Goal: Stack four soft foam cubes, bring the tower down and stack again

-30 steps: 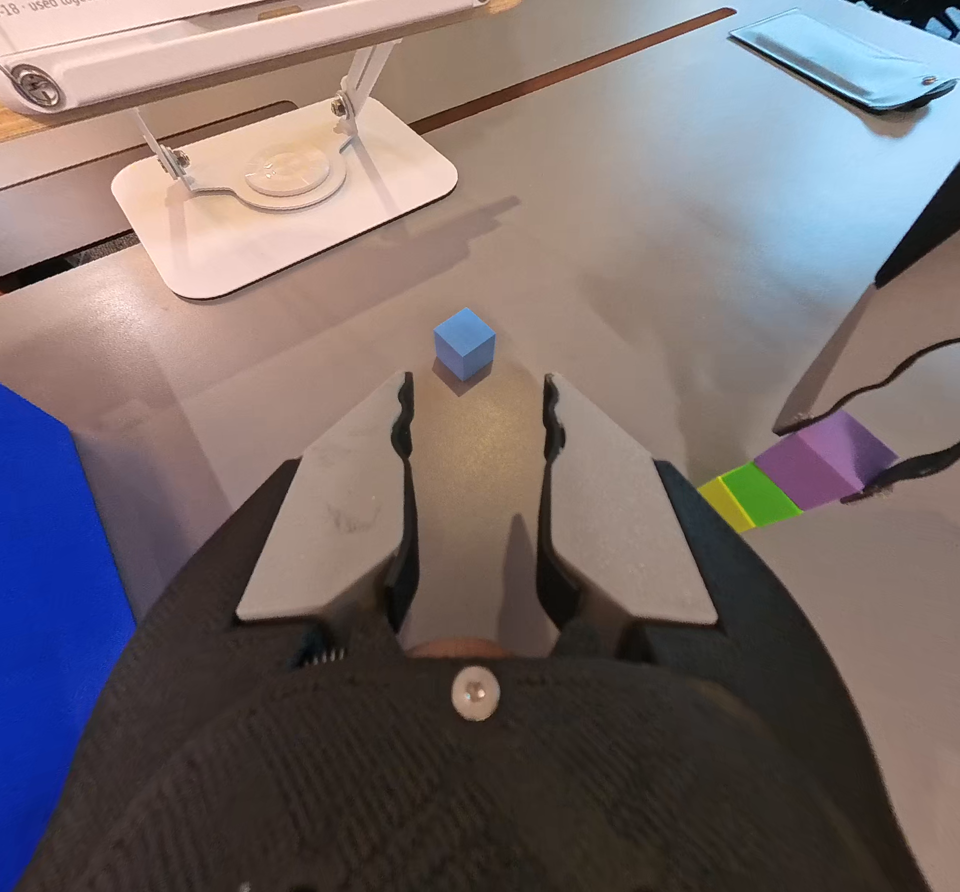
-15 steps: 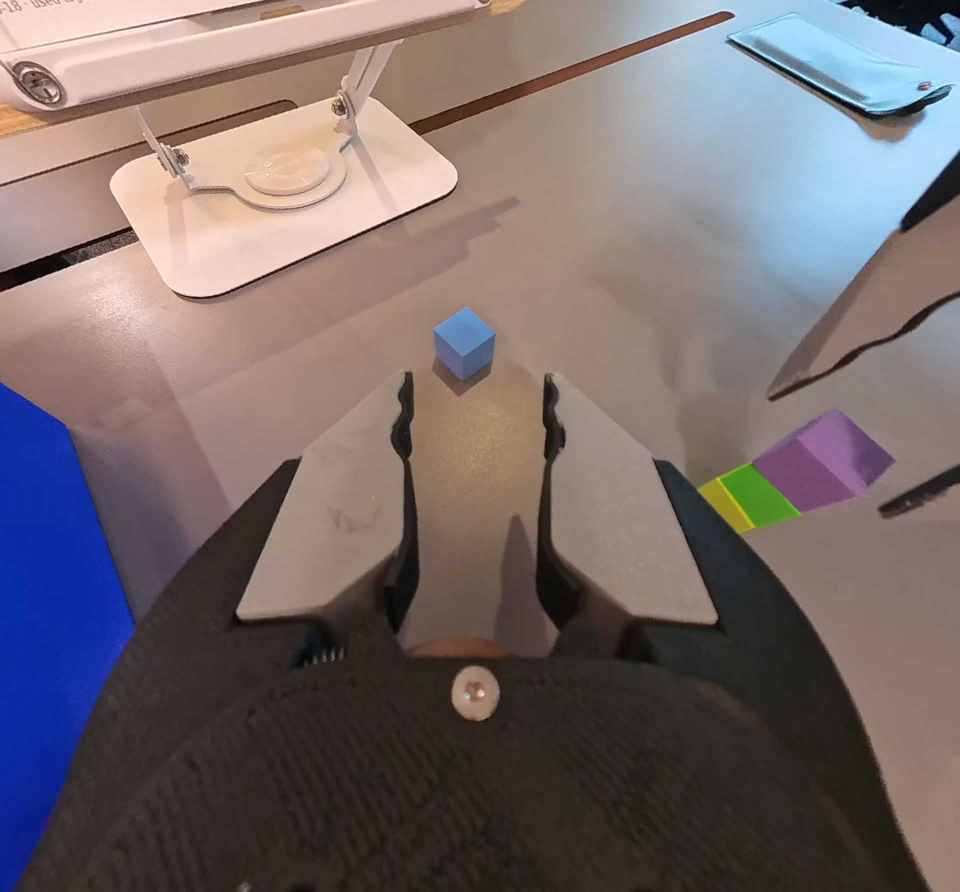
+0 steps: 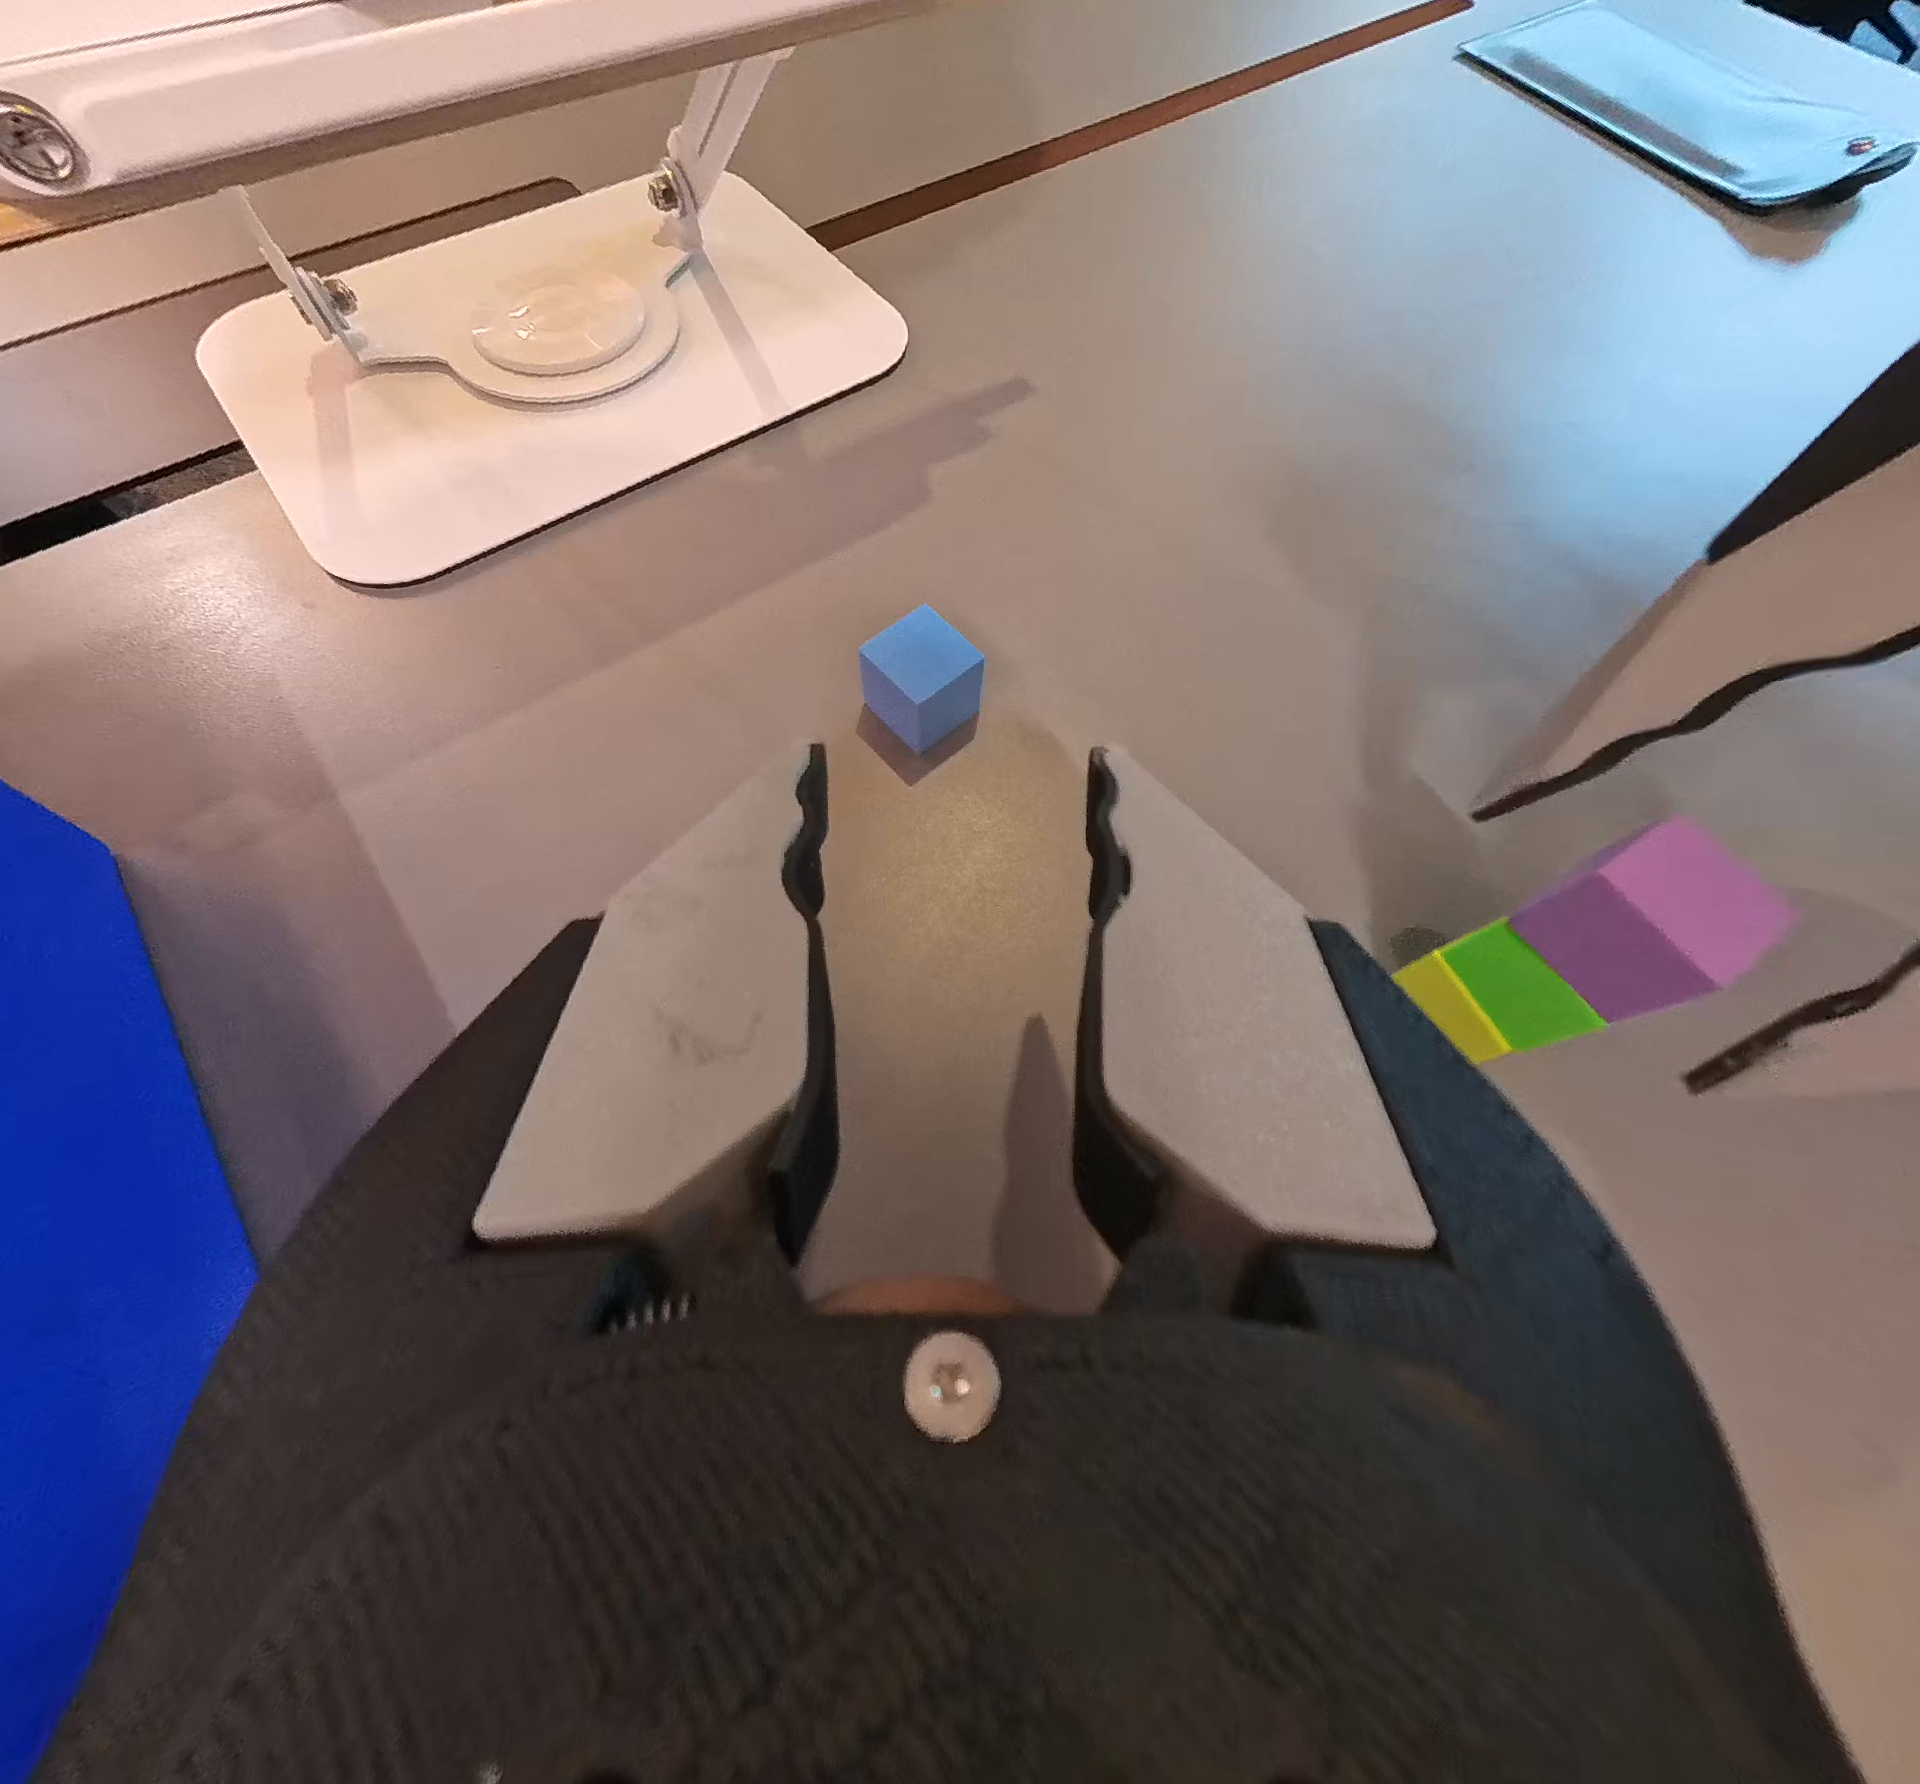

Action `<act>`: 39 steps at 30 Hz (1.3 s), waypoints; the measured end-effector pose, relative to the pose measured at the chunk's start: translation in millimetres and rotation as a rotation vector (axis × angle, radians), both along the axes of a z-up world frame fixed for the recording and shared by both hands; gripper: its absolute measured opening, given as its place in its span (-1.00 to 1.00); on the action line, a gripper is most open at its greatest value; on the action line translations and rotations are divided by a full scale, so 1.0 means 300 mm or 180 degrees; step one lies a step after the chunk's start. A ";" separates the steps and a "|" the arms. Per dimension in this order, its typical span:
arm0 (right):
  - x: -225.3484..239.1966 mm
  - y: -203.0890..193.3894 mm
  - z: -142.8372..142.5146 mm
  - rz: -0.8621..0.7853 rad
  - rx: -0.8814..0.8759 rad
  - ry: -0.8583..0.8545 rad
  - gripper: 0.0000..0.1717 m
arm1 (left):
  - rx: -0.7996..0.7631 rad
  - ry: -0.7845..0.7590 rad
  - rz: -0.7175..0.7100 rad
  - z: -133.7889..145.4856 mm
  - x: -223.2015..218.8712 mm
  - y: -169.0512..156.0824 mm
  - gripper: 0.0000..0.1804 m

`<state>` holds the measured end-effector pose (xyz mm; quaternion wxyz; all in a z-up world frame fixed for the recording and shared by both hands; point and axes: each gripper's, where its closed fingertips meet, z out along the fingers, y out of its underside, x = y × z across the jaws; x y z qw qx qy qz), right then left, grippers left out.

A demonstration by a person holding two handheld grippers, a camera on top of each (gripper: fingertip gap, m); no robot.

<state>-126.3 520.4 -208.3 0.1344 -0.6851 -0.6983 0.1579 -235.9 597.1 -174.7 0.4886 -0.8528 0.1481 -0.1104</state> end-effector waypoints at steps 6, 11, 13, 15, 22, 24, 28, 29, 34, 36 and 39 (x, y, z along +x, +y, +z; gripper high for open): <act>-0.010 0.015 -0.048 0.0056 0.0203 -0.0008 -0.30 | 0.0005 -0.0019 0.0007 0.003 -0.004 0.001 -0.47; -0.017 0.019 -0.064 0.0081 0.0238 0.0092 -0.34 | 0.0011 -0.0024 0.0003 0.006 -0.003 0.000 -0.47; -0.017 0.017 -0.075 0.0110 0.0226 0.0084 -0.39 | 0.0008 -0.0018 0.0001 0.004 -0.002 0.000 -0.47; -0.014 0.015 -0.085 0.0151 0.0224 0.0056 -0.47 | 0.0007 -0.0019 0.0002 0.004 -0.002 0.000 -0.47; -0.026 0.015 -0.093 0.0275 0.0247 0.0040 -0.61 | 0.0000 -0.0015 -0.0001 0.001 -0.001 0.001 -0.47; -0.027 0.011 -0.094 0.0371 0.0241 0.0019 -0.65 | 0.0001 -0.0018 -0.0003 0.001 0.000 0.000 -0.47; -0.032 0.004 -0.093 0.0591 0.0197 -0.0002 -0.69 | 0.0000 -0.0022 -0.0001 0.001 -0.001 0.000 -0.47; -0.034 0.005 -0.093 0.0631 0.0197 -0.0013 -0.69 | 0.0001 -0.0022 -0.0002 0.001 -0.001 0.000 -0.47; -0.038 0.016 -0.093 0.0844 0.0268 -0.0081 -0.69 | 0.0003 -0.0020 -0.0001 0.002 -0.002 0.000 -0.47; -0.041 0.012 -0.094 0.0895 0.0242 -0.0083 -0.68 | 0.0005 -0.0026 -0.0002 0.003 -0.003 0.000 -0.47; -0.040 0.012 -0.099 0.0927 0.0244 -0.0103 -0.65 | 0.0006 -0.0032 -0.0003 0.005 -0.003 -0.001 -0.47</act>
